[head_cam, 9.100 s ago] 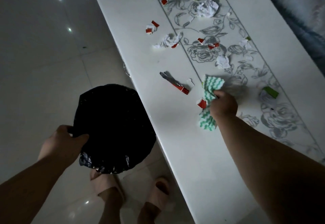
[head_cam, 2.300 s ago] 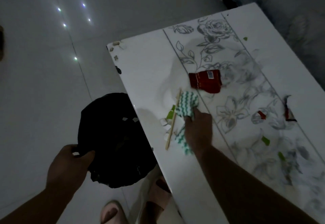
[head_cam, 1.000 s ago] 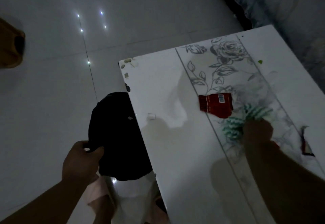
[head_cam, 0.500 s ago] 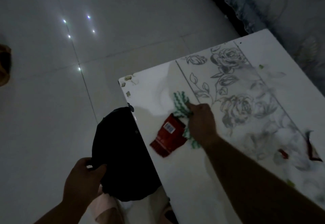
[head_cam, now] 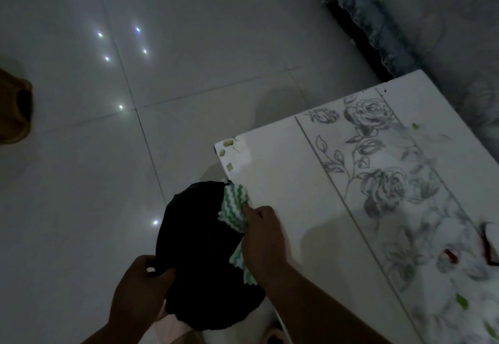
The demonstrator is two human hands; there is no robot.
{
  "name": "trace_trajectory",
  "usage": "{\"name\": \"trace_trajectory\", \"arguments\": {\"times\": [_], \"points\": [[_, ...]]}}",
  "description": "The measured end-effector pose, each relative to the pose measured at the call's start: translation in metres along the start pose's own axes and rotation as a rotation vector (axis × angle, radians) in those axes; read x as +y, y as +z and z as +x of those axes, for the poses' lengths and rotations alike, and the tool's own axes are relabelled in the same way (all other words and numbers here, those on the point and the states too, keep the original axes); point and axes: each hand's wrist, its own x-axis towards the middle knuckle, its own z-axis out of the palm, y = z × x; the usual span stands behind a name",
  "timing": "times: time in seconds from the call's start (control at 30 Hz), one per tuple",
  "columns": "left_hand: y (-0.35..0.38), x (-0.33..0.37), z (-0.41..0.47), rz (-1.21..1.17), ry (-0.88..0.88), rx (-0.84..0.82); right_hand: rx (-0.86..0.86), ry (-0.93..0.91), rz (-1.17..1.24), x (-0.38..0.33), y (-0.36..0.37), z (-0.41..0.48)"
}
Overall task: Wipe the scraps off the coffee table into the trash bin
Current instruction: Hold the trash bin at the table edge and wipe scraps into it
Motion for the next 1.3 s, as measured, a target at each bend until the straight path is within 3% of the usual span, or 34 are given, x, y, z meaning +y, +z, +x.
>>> {"name": "trace_trajectory", "arguments": {"times": [0.07,0.13,0.2,0.27,0.47,0.67,0.87,1.3], "points": [[-0.011,0.004,0.003,0.007,-0.007,-0.025,-0.05,-0.001,0.052,-0.008,0.009,-0.006],[-0.022,0.009,0.008,0.018,-0.011,-0.05,-0.022,-0.065,-0.072,-0.021,0.011,-0.011],[-0.037,0.014,0.015,0.022,-0.02,-0.081,0.0,-0.016,-0.12,-0.032,0.004,-0.012],[-0.052,0.017,0.022,0.047,-0.02,-0.109,0.019,0.064,0.001,-0.034,-0.005,-0.008],[-0.116,0.036,0.046,0.114,-0.024,-0.111,0.327,0.296,0.106,-0.041,-0.064,0.033],[-0.162,0.078,0.072,0.097,0.049,0.05,0.463,0.475,0.304,-0.039,-0.105,0.072],[-0.171,0.164,0.119,0.085,0.188,0.226,0.379,0.397,0.426,-0.068,-0.114,0.127],[-0.142,0.376,0.227,0.181,0.362,0.139,0.175,0.226,0.6,-0.128,-0.19,0.303]]}}
